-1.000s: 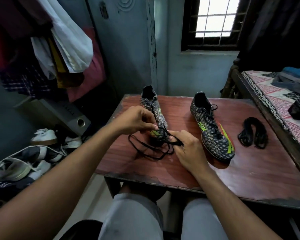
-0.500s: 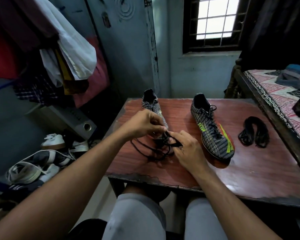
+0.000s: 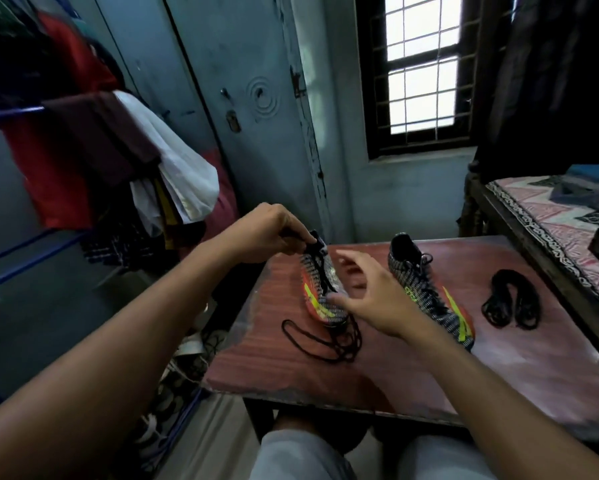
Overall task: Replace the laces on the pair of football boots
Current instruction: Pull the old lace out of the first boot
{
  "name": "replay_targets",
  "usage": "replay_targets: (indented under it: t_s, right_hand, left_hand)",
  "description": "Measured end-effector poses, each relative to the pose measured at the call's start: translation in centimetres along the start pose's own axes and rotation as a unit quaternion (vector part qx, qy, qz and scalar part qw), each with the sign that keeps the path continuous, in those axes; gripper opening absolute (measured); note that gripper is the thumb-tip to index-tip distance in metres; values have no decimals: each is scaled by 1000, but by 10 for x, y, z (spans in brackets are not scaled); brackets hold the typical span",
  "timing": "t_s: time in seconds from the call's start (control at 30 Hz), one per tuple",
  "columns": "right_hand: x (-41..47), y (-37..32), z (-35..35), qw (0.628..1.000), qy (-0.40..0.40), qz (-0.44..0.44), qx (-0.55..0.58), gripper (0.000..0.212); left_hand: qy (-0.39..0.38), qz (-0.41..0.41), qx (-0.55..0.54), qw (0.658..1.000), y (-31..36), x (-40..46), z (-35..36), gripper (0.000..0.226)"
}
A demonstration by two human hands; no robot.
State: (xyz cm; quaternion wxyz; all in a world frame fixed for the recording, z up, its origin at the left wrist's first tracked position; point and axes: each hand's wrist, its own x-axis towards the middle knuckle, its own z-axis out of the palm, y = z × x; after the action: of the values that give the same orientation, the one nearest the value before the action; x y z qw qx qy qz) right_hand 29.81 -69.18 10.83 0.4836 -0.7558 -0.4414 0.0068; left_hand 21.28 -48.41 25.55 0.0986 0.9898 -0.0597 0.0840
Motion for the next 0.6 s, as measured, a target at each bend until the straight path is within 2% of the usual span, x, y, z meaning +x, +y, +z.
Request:
replay_targets:
  t_s: [0.07,0.17,0.3,0.37,0.43,0.5,0.6]
  right_hand:
    - [19,-19,2,1000,12,0,24,70]
    - [40,-49,-2,996,18,-26,80,10]
    - [49,-67,-22,980,36,13,197,30]
    - [49,-77,-37,965,49,40,255,33]
    - [47,-92,-52,936,51,53,343,33]
    - [46,-110,-66,905,49,49,420,32]
    - [53,-141,-78,879,45,33,474,30]
  left_hand:
    - [1,68,46,997,16,3,-12,24]
    - [68,117,138,981,33,7,-36,20]
    - [188,136,204,951,15,2,-67,13]
    - [272,104,207,934,-9,-7,-72,19]
    - [328,36,190,925,-31,-15,-64,28]
    - [364,-48,122,922,-49,-17,-38,26]
    - [374,-175,-133,901,-52,-17,34,22]
